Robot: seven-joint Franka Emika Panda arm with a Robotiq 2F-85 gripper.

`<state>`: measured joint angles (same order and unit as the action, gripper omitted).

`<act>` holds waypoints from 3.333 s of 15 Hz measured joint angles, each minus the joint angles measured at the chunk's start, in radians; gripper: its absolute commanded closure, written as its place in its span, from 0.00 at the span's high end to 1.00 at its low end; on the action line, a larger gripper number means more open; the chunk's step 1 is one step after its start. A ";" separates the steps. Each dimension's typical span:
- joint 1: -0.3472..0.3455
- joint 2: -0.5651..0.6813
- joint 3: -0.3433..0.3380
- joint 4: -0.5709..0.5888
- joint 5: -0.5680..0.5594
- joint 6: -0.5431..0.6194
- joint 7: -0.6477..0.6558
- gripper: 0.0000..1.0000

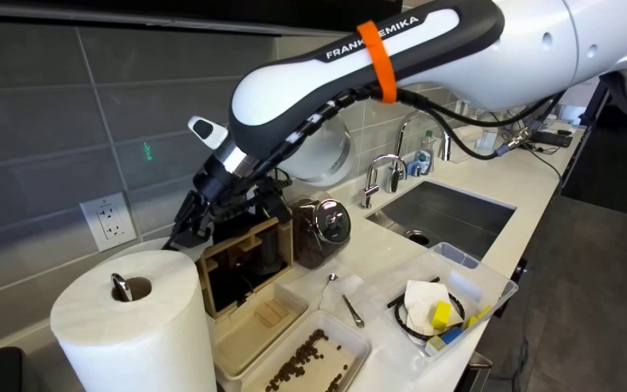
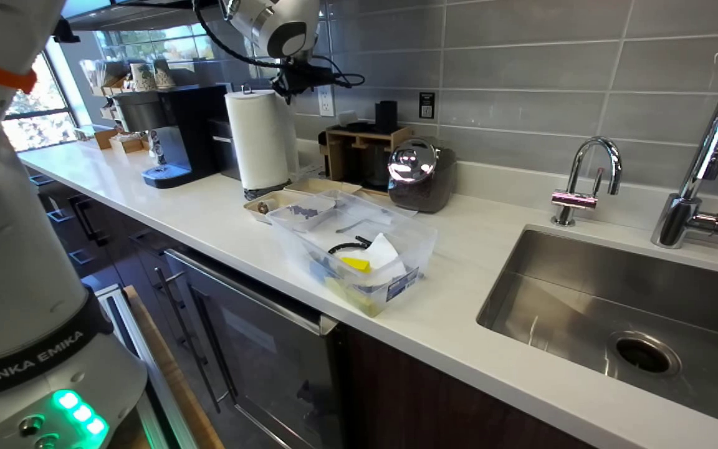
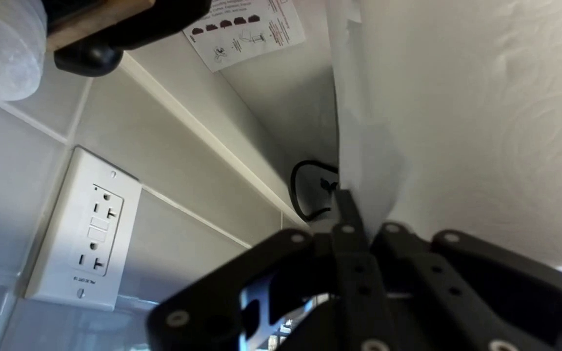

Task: Grab a paper towel and place it onto the bowl

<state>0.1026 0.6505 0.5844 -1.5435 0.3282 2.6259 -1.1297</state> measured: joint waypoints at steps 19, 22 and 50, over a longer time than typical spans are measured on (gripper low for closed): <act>-0.162 0.067 0.096 -0.117 0.138 0.001 -0.032 0.00; -0.189 0.064 0.104 -0.152 0.158 0.005 -0.032 0.00; -0.516 -0.173 0.289 -0.587 0.372 0.213 -0.040 0.00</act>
<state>-0.4135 0.4772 0.8730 -2.1310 0.7002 2.8389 -1.1696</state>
